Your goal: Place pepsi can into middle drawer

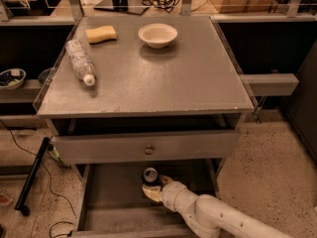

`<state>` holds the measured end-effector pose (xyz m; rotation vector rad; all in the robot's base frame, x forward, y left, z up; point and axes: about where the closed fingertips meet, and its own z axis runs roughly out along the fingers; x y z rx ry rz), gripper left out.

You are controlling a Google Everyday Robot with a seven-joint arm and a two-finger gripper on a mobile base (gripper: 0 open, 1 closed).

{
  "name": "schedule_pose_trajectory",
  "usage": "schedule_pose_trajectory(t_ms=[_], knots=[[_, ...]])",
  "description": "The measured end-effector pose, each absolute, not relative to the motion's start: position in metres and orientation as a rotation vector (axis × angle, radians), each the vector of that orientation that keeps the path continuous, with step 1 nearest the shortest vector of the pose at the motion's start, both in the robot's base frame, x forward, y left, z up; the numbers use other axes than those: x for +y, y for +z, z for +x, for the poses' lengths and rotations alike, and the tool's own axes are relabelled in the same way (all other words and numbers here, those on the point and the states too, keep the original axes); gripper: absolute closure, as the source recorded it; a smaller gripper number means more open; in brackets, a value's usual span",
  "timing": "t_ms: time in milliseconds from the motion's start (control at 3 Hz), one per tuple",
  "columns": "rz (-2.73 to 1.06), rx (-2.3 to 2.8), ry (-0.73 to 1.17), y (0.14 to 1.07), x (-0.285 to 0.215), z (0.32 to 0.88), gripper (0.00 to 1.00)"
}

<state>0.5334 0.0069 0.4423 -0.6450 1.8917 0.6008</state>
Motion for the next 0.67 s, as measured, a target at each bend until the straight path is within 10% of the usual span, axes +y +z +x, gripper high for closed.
schedule_pose_trajectory(t_ms=[667], knots=[[-0.642,1.910,0.615,0.4329,0.0108,0.5265,1.00]])
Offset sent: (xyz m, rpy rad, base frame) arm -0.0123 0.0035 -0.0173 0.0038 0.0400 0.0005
